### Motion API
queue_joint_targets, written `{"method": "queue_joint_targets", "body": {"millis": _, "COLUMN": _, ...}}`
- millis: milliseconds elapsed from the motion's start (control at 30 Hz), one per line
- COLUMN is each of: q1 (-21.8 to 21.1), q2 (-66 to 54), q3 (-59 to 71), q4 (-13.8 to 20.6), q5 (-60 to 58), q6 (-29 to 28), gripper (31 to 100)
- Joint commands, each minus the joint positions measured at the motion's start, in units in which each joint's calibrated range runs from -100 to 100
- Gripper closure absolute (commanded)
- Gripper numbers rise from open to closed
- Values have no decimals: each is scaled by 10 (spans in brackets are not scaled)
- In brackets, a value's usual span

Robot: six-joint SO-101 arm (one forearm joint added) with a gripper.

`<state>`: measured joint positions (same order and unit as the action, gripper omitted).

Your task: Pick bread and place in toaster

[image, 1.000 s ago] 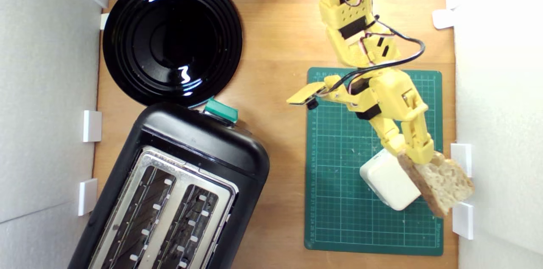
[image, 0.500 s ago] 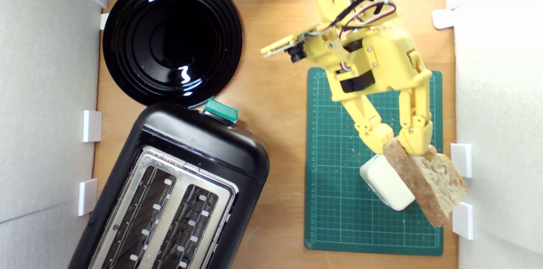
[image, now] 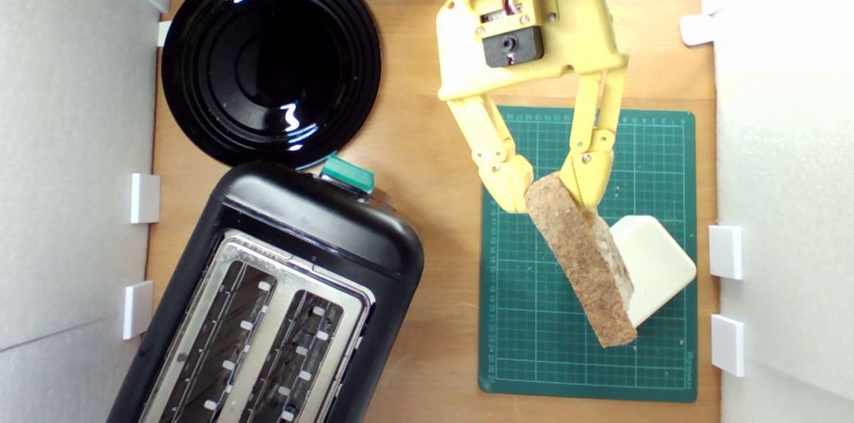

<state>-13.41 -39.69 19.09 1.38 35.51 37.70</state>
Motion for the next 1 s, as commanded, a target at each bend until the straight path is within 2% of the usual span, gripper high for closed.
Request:
{"method": "queue_joint_targets", "body": {"millis": 0, "q1": 32, "q2": -26, "q3": -107, "q4": 2, "q5": 53, "q6": 33, "gripper": 730}}
{"method": "queue_joint_targets", "body": {"millis": 200, "q1": 92, "q2": -7, "q3": -176, "q4": 3, "q5": 78, "q6": 78, "gripper": 729}}
{"method": "queue_joint_targets", "body": {"millis": 600, "q1": 219, "q2": 28, "q3": -183, "q4": 3, "q5": 75, "q6": 175, "gripper": 735}}
{"method": "queue_joint_targets", "body": {"millis": 800, "q1": 278, "q2": 29, "q3": -190, "q4": 2, "q5": 75, "q6": 182, "gripper": 735}}
{"method": "queue_joint_targets", "body": {"millis": 967, "q1": 294, "q2": 59, "q3": -238, "q4": 3, "q5": 84, "q6": 178, "gripper": 735}}
